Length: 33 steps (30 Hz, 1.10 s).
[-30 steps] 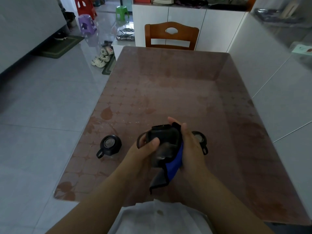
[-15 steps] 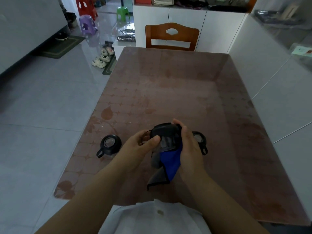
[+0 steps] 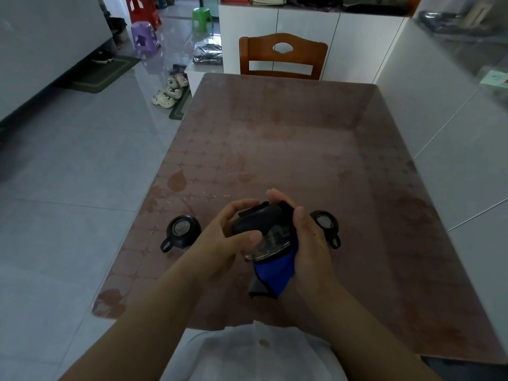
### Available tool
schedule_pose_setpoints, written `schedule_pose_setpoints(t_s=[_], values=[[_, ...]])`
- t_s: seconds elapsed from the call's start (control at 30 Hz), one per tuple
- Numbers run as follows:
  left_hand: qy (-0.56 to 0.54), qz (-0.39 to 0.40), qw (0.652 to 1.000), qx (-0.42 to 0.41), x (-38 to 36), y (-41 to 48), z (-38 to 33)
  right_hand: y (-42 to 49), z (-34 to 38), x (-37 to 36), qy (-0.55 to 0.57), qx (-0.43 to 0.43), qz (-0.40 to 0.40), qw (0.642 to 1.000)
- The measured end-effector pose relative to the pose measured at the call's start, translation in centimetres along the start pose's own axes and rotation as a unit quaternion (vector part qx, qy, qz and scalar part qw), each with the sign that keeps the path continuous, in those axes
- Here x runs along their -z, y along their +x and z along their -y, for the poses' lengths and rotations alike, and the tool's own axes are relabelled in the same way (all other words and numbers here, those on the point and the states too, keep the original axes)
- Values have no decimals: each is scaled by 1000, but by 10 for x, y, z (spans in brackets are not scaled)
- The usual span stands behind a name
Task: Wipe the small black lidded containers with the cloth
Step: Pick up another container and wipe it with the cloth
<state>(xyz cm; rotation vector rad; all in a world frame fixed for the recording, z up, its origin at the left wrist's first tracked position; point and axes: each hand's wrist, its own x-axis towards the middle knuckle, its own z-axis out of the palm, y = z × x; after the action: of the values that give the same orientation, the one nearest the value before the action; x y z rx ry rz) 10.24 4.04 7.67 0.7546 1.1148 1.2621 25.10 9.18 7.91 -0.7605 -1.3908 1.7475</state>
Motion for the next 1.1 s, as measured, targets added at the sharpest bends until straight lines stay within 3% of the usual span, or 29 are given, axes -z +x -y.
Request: schedule_pose_setpoints(t_s=[0.37,0.5,0.57,0.67,0.87,1.0,1.1], values=[[-87,-9,996,-25,1,-2,13,8,-11,0,56,-51,17,997],[-47,-49,997,-24,11,-3,18,3,-17,1,1,-92,-77,993],[33,-109,993,-25,20,-1,14,1,-17,6,-43,-152,-134,978],[262,-207,942,-40,42,4,18,-1,-10,25,-69,-208,-206,954],[528,-204,825,-5,66,25,44,4,9,71,-195,-231,-209,930],[593,-186,783,5,70,42,61,3,2,96,-275,-238,-127,923],[611,-209,763,-10,76,52,69,2,-3,103,-292,-248,-135,914]])
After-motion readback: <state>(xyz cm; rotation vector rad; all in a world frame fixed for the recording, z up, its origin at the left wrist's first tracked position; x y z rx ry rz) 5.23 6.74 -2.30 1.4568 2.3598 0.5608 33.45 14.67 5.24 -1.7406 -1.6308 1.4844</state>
